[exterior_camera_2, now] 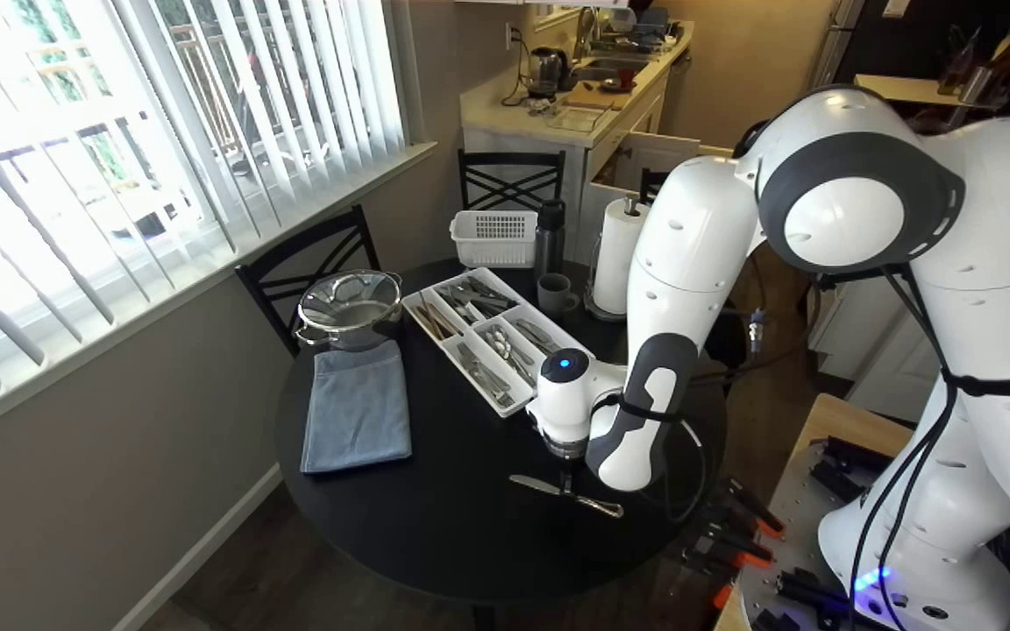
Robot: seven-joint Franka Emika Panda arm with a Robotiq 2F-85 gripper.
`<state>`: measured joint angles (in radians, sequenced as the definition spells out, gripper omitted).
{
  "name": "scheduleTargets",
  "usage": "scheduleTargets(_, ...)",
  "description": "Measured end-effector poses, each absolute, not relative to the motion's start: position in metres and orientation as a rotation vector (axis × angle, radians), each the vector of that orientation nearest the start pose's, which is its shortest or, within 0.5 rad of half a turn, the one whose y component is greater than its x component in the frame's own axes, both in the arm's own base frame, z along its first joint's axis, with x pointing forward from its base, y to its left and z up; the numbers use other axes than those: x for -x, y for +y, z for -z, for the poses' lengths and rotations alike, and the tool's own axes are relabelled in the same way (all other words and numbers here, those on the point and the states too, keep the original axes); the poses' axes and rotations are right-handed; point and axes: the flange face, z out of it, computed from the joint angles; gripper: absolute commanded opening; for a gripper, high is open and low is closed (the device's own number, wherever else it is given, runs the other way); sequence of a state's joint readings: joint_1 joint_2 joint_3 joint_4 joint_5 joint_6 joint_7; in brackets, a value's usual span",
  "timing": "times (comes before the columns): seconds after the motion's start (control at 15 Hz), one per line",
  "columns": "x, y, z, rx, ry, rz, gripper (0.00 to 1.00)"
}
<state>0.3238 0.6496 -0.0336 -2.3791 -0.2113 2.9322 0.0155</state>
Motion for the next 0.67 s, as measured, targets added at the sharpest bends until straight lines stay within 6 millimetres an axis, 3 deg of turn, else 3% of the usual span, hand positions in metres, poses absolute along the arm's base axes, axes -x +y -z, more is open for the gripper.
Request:
scheduleTargets(0.13,-0.439,0.141,-0.043,3.099,-0.784,-0.142,0.67)
scheduleTargets(0.67,-0.447,0.135,-0.037,3.082,-0.762,-0.131,0.16)
